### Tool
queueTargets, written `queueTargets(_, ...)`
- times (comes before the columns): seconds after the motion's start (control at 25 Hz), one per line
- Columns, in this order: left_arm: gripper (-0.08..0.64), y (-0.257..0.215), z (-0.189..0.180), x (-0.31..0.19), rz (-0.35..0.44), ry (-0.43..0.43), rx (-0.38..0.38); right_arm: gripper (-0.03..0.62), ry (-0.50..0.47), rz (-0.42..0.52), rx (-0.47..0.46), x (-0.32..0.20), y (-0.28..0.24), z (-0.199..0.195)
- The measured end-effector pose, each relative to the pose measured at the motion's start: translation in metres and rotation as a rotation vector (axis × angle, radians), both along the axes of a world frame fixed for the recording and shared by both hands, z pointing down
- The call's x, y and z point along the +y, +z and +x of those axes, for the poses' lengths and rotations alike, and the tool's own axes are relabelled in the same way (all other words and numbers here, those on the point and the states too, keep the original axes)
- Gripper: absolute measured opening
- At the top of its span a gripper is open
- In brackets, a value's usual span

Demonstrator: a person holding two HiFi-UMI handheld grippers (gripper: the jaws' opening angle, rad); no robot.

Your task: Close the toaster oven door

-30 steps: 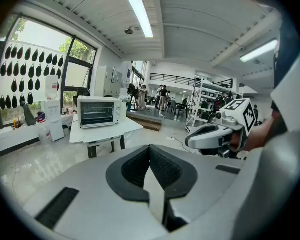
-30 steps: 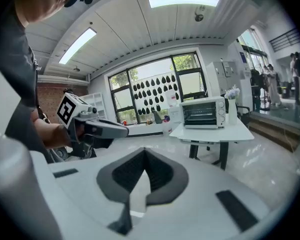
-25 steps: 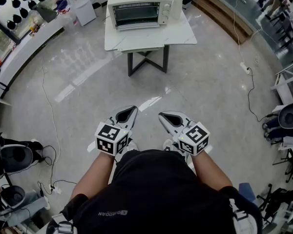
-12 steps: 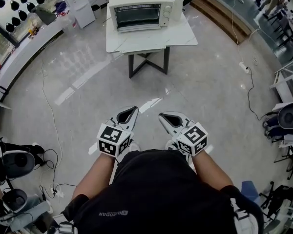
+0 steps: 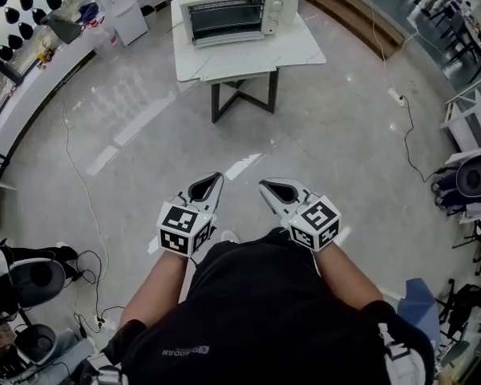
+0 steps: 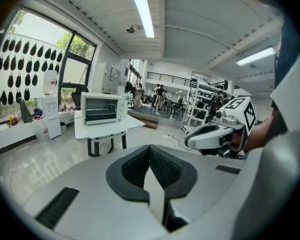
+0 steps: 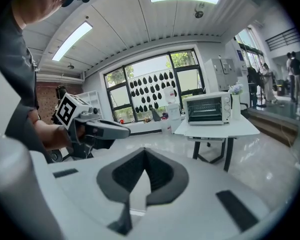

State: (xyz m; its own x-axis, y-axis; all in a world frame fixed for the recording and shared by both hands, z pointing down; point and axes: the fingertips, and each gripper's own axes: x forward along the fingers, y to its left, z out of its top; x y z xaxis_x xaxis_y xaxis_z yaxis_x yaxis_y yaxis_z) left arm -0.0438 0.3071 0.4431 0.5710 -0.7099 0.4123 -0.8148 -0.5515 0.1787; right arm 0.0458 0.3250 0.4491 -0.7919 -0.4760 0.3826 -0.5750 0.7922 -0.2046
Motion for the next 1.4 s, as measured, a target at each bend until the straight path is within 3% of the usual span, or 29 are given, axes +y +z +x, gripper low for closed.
queueTargets(0.32, 0.003, 0.011, -0.014, 0.004, -0.018, 0.029, 0.018, 0.002, 0.043, -0.045, 0.0, 0.002, 0.01, -0.013)
queueTargets(0.72, 0.003, 0.021, -0.015, -0.033, -0.043, 0.018, 0.014, 0.002, 0.086, -0.06, -0.041, -0.054, 0.018, -0.012)
queueTargets(1.16, 0.003, -0.013, -0.007, -0.153, 0.015, -0.024, -0.006, 0.002, 0.064, 0.002, -0.069, -0.176, -0.012, -0.001)
queueTargets(1.4, 0.003, -0.012, 0.008, -0.207, 0.006, -0.068, -0.009, 0.002, 0.027, 0.001, -0.08, -0.234, -0.014, 0.014)
